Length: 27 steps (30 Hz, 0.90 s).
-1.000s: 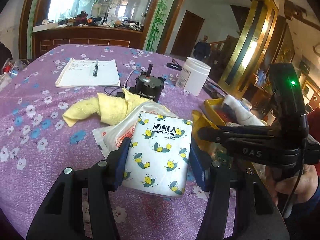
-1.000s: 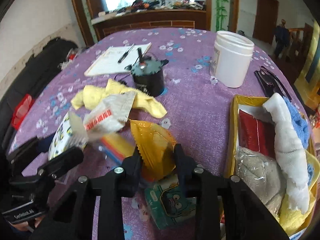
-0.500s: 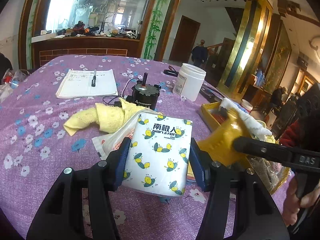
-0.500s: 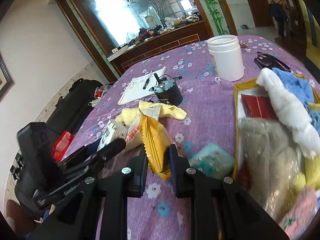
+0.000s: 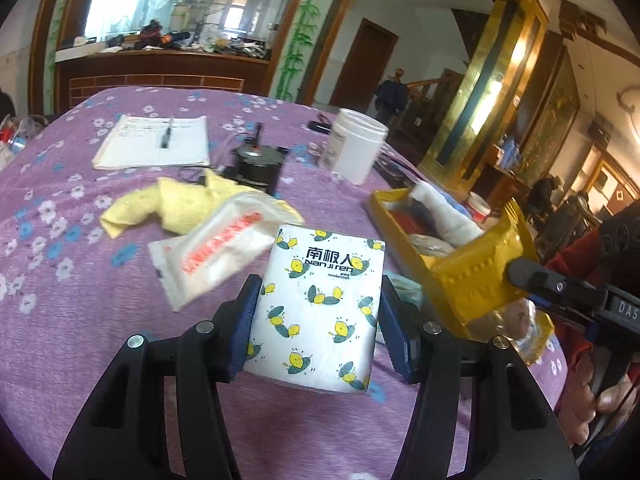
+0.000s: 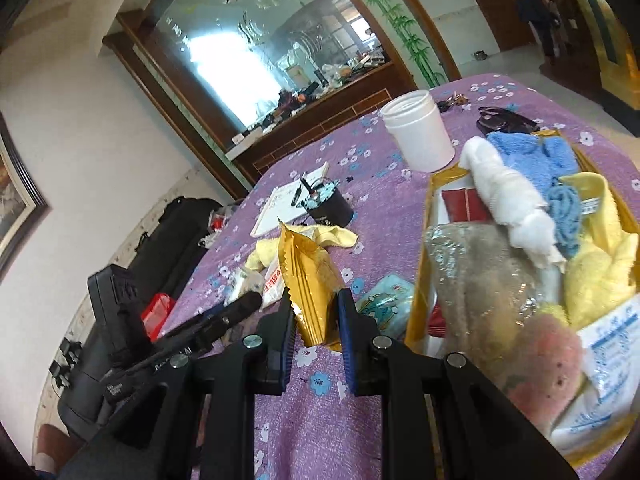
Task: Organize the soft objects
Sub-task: 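Grasp the gold foil bag with the right gripper while the left gripper holds the diaper pack, then carry the diaper pack and gold foil bag into the box and open both grippers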
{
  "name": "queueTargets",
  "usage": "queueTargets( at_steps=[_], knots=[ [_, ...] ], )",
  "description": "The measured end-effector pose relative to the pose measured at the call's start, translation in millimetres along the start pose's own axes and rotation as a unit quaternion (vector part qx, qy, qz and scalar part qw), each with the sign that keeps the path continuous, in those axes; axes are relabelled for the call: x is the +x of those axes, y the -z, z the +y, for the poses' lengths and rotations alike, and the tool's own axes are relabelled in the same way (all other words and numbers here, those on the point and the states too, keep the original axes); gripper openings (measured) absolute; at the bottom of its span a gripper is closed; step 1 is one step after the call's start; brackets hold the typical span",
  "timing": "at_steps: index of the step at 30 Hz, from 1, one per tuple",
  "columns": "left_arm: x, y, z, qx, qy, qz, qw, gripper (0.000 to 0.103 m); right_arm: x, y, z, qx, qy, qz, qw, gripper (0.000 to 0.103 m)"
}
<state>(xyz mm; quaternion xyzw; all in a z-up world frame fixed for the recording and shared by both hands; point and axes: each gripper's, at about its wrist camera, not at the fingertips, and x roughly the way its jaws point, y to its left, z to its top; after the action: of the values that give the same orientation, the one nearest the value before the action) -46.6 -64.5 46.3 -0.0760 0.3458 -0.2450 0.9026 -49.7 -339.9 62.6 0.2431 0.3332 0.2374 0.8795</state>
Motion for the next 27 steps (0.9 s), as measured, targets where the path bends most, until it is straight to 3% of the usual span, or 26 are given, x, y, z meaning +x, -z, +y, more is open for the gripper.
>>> queueTargets(
  at_steps=[15,27],
  knots=[
    [35.2,-40.2,-113.8,0.092,0.031,0.044,0.9944,0.056,-61.2,-40.2,-42.0,0.031,0.015,-0.055,0.998,0.019],
    [101.9,-74.7,-140.2,0.079,0.035,0.077,0.9933,0.056,-64.6,-76.8,-99.6,0.066,0.049,-0.066,0.994,0.019]
  ],
)
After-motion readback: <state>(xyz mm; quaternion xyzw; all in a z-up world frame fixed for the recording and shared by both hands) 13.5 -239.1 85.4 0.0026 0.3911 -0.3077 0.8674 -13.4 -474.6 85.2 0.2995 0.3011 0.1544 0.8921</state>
